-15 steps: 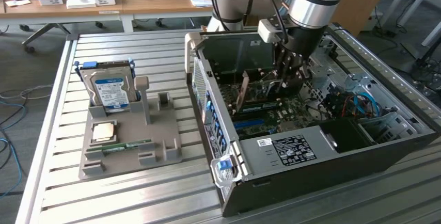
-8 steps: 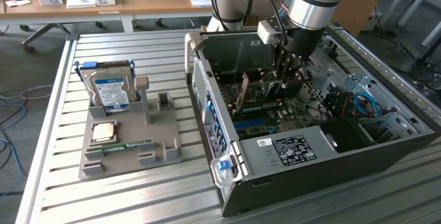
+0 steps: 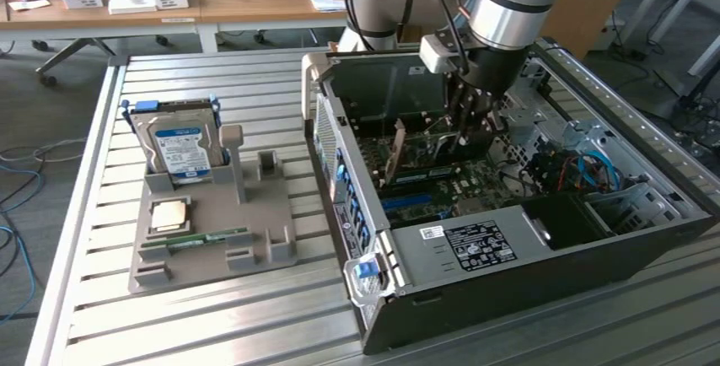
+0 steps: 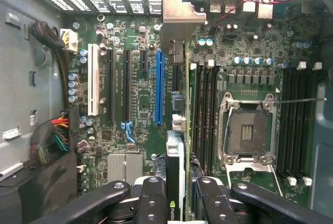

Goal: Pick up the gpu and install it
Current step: 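Insert the gpu into the slot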

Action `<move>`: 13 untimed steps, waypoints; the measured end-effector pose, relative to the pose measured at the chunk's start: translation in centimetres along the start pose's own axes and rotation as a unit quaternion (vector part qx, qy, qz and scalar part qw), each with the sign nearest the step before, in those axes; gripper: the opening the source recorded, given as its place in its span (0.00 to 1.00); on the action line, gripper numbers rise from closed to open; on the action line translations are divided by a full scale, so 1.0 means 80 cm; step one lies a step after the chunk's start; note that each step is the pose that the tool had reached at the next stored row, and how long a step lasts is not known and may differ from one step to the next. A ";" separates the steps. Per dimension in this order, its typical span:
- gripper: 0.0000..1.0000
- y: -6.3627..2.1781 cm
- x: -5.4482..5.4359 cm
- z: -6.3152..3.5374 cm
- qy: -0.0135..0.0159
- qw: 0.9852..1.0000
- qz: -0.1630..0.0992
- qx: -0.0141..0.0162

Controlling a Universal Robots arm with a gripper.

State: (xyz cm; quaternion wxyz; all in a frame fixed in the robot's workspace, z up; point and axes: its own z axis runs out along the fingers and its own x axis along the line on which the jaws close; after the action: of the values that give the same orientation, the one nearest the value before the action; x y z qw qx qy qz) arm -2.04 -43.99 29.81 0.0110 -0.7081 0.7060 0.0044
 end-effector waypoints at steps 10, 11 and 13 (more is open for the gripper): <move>0.27 0.003 0.000 0.002 0.000 1.000 0.000 0.000; 0.27 0.003 0.000 0.002 0.000 1.000 0.000 0.000; 0.27 0.003 0.000 0.003 0.000 1.000 0.000 0.000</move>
State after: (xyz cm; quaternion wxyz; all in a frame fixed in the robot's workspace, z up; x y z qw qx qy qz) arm -2.27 -43.99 29.58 0.0114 -0.7081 0.7060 0.0043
